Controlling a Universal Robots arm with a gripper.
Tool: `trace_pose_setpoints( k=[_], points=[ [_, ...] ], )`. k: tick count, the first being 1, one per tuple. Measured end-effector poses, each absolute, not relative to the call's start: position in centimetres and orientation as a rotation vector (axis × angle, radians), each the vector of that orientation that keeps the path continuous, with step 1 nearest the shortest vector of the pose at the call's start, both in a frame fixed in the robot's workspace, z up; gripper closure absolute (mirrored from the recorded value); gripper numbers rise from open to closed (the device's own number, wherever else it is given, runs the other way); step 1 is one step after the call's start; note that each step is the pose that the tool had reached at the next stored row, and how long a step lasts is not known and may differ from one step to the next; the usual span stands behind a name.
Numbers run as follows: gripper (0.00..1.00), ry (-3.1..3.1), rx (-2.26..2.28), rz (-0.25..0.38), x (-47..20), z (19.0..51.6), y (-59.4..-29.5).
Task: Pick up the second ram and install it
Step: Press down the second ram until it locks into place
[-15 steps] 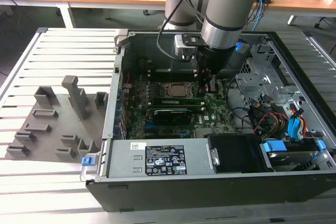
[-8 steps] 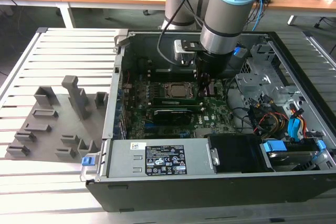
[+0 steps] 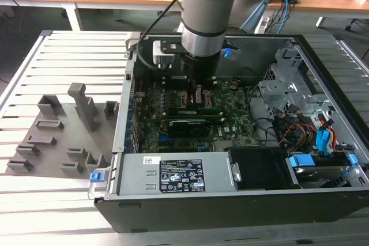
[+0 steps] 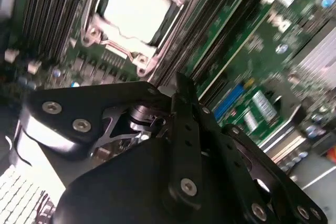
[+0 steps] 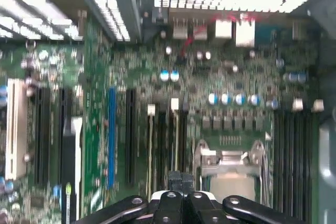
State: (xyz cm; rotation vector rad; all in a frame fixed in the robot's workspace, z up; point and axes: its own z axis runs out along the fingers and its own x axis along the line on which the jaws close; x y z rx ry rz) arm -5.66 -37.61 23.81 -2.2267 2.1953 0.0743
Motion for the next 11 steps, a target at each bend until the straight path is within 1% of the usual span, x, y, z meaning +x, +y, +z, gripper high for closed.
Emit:
trace_pose_setpoints(
  k=[3, 11],
  points=[
    [0.89, 2.195, -2.226, 0.074, -6.78, 23.47, -37.61],
    [0.89, 2.194, -2.225, 0.078, -6.82, 22.82, -37.62]
  ],
)
